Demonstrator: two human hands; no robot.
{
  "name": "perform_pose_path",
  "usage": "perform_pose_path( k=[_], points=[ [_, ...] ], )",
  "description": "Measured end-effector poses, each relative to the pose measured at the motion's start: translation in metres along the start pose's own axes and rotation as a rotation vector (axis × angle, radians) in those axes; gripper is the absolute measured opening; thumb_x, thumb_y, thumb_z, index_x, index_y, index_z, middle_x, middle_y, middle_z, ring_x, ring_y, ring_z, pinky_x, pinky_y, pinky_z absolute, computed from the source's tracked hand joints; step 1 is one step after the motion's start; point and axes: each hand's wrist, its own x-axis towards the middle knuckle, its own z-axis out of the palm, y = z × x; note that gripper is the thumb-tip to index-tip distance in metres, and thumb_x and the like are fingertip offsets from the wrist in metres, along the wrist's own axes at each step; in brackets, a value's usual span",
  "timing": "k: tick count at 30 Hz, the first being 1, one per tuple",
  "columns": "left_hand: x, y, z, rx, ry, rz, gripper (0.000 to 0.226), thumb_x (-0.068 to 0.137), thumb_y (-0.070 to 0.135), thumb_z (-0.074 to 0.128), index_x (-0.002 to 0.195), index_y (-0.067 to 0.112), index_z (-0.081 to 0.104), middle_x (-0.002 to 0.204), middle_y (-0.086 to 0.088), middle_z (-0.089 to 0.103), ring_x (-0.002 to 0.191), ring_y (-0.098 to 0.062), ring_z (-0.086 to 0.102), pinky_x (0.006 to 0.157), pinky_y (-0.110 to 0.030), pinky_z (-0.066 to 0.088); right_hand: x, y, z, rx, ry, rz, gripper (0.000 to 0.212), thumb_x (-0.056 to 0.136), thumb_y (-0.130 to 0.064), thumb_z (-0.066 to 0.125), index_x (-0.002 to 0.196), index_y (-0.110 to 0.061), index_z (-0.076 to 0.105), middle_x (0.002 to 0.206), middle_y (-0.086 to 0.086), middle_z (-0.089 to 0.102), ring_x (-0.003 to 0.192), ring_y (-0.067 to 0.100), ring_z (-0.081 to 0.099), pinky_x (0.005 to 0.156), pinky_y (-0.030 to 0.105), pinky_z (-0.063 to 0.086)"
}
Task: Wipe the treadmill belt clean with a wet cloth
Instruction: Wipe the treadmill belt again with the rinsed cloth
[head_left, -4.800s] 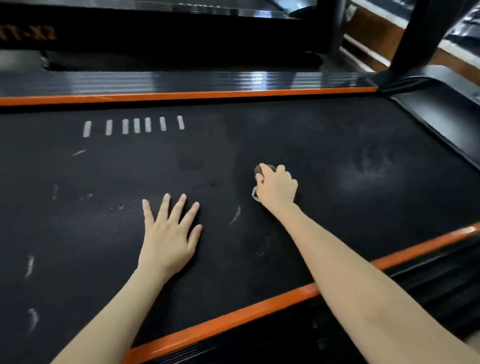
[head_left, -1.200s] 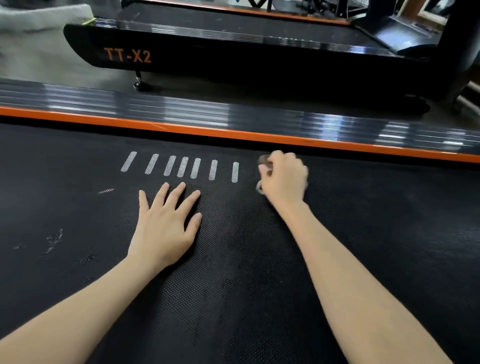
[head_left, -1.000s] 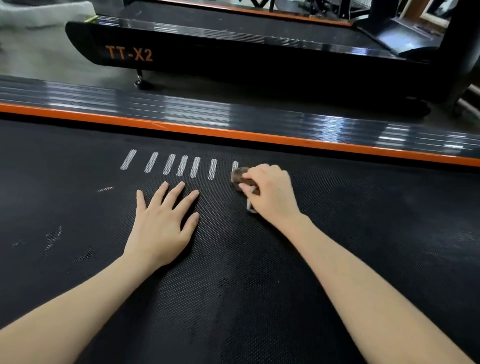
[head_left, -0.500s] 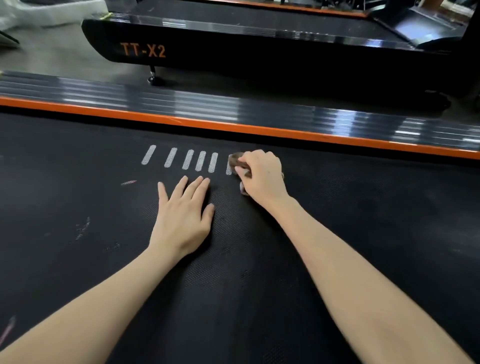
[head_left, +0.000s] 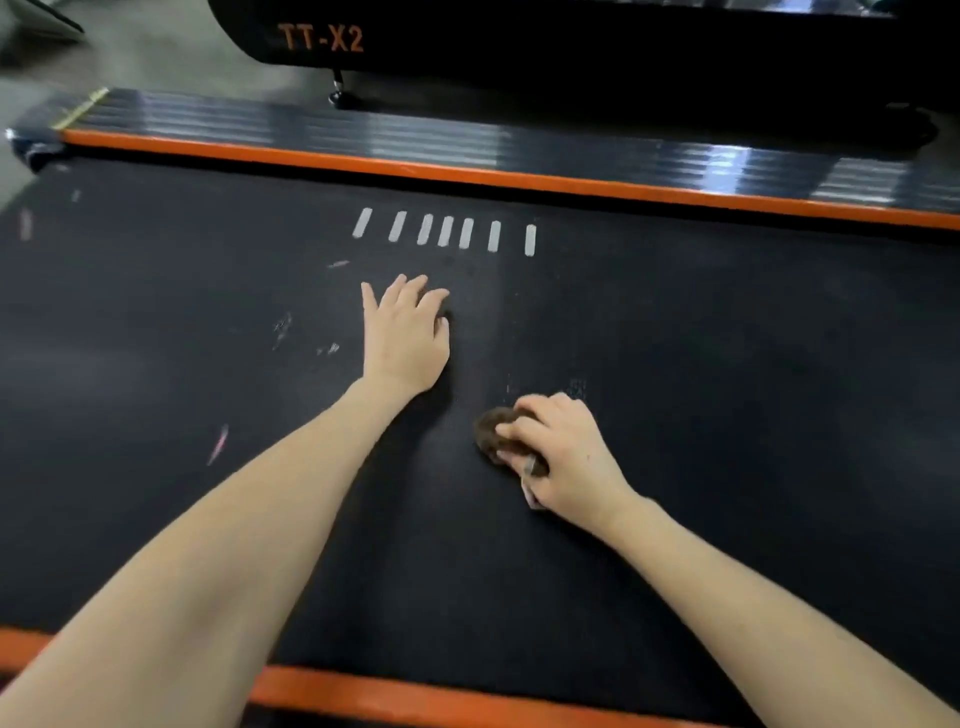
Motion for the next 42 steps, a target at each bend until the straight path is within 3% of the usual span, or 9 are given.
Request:
perform_pose_path(
  k=[5,10,16,22,25,30,35,39,42],
  points=[
    [-0.112,-0.032,-0.036,0.127,-0.042,0.150,0.046,0.092,0.035,0.033,0.125,0.017,0.060,0.139,-0.013,0.050,0.133,-0.037,0.038,0.110,-0.062,0.013,-0.003,-0.021,-0.004,0.000,0.030,0.101,0.024,0.074,-0.027,0.051,0.084,-0.015,0.069,0.093,0.005,0.064,0.071,0.028,0.054,0.063,0.033,0.041],
    [-0.150,-0.066,-0.041,0.214,-0.186,0.049,0.057,0.092,0.043,0.022,0.136,0.020,0.050,0.145,-0.010,0.044,0.136,-0.039,0.032,0.110,-0.064,0.014,-0.056,-0.070,-0.006,0.220,-0.166,-0.134,0.014,0.075,-0.023,0.059,0.085,-0.020,0.068,0.100,0.003,0.063,0.078,0.022,0.050,0.068,0.032,0.038],
    [-0.158,-0.066,-0.028,0.202,-0.191,-0.026,0.063,0.091,0.047,0.011,0.146,0.025,0.034,0.154,-0.002,0.028,0.144,-0.031,0.016,0.114,-0.058,0.008,-0.106,-0.033,-0.045,0.364,-0.331,-0.221,0.011,0.078,-0.021,0.067,0.089,-0.024,0.070,0.108,-0.004,0.060,0.089,0.016,0.051,0.079,0.037,0.039],
    [-0.158,-0.064,-0.027,0.203,-0.183,-0.052,0.062,0.091,0.047,0.012,0.146,0.027,0.031,0.155,0.001,0.025,0.145,-0.027,0.013,0.114,-0.057,0.005,-0.056,-0.041,-0.021,0.288,-0.291,-0.382,0.020,0.078,-0.028,0.054,0.084,-0.018,0.070,0.093,0.005,0.060,0.080,0.024,0.054,0.070,0.036,0.041],
    [-0.158,-0.066,-0.024,0.259,-0.178,-0.044,0.062,0.091,0.047,0.010,0.147,0.029,0.028,0.156,0.003,0.022,0.145,-0.025,0.012,0.113,-0.058,0.002,-0.013,-0.046,0.000,0.217,-0.234,-0.425,0.013,0.070,-0.020,0.063,0.081,-0.016,0.069,0.087,0.008,0.060,0.076,0.028,0.055,0.068,0.037,0.040],
    [-0.159,-0.068,-0.020,0.295,-0.163,-0.026,0.061,0.092,0.047,0.008,0.148,0.028,0.027,0.156,0.003,0.023,0.145,-0.026,0.013,0.112,-0.060,0.001,0.055,-0.008,0.019,0.076,-0.050,-0.071,0.019,0.073,-0.016,0.072,0.092,-0.012,0.070,0.094,0.011,0.062,0.088,0.035,0.055,0.076,0.041,0.039],
    [-0.158,-0.066,-0.020,0.263,-0.163,-0.010,0.064,0.091,0.047,0.007,0.147,0.025,0.030,0.156,0.000,0.024,0.145,-0.029,0.014,0.112,-0.061,0.002,0.051,-0.006,0.029,-0.012,0.096,0.057,0.018,0.071,-0.021,0.074,0.086,-0.012,0.069,0.085,0.009,0.061,0.075,0.033,0.055,0.067,0.041,0.041],
    [-0.158,-0.067,-0.020,0.287,-0.183,0.004,0.063,0.092,0.045,0.007,0.147,0.023,0.030,0.155,-0.003,0.026,0.144,-0.033,0.016,0.110,-0.064,0.006,0.038,-0.032,0.021,-0.149,0.025,0.213,0.043,0.078,-0.050,0.055,0.097,-0.013,0.068,0.098,0.012,0.060,0.082,0.031,0.054,0.070,0.041,0.043],
    [-0.158,-0.069,-0.019,0.262,-0.182,0.015,0.060,0.094,0.044,0.011,0.146,0.023,0.033,0.153,-0.004,0.030,0.143,-0.035,0.018,0.110,-0.065,0.009,0.033,-0.046,0.008,-0.050,-0.055,0.321,0.039,0.083,-0.033,0.064,0.114,-0.010,0.064,0.113,0.016,0.055,0.095,0.034,0.053,0.082,0.043,0.044]
  ],
)
